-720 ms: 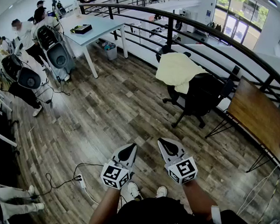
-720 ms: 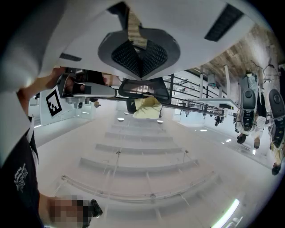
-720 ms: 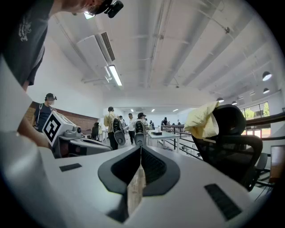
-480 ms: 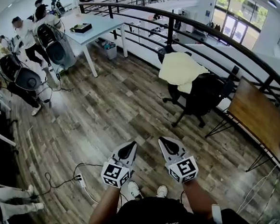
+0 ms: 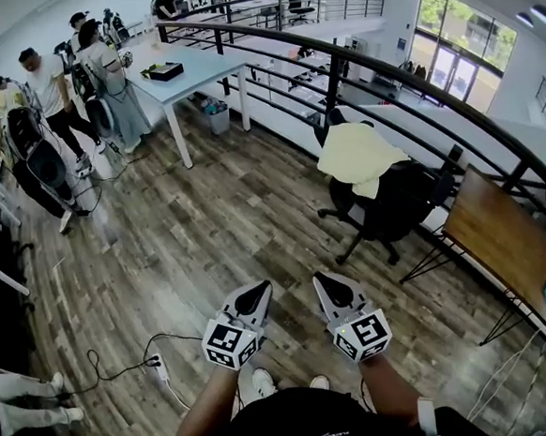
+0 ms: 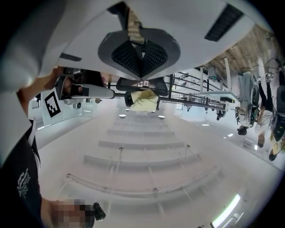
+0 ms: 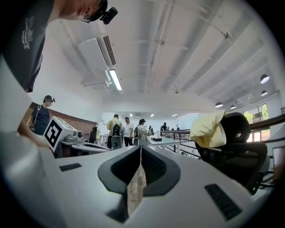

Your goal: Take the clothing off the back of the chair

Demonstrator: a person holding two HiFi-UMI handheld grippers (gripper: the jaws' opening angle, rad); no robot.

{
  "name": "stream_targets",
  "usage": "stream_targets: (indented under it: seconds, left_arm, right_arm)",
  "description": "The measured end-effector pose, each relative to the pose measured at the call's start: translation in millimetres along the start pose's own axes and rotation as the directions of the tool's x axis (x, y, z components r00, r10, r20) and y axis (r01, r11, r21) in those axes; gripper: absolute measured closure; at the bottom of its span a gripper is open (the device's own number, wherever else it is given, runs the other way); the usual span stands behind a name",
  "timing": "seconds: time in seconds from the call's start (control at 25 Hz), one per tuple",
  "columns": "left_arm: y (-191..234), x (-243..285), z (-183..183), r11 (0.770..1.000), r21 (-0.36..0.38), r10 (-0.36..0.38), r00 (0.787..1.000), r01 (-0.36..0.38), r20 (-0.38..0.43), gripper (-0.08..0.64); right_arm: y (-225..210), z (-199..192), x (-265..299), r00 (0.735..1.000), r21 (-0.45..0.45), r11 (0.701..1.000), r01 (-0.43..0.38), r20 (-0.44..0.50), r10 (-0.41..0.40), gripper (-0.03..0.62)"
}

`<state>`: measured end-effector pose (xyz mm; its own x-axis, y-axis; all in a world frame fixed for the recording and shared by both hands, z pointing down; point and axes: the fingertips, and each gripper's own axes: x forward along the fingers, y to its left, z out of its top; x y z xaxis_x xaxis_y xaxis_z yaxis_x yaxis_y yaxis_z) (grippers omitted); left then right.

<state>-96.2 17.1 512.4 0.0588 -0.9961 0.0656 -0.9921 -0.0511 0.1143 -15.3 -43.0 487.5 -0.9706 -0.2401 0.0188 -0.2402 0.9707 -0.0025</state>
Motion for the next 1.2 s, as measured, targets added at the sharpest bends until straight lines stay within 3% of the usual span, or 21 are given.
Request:
stream_targets:
  seconds: [0.72,1.2]
  left_arm:
    - [47.4,-15.9,-5.0,0.998,-0.006,-0.063,0.998,0.063,0.009,0.547]
    - [61.0,-23.0,1.4,0.989,0.008,-0.145,0.989,0.145,0.003,0.548]
  right_arm:
    - [25.1,5.2,35.0,0.996,-0.034,0.996,0.088,0.019,-0.087,0.568]
    - [34.3,9.7,37.8,0.983,-0.043,0.983,0.181,0.022,-0.180,0.568]
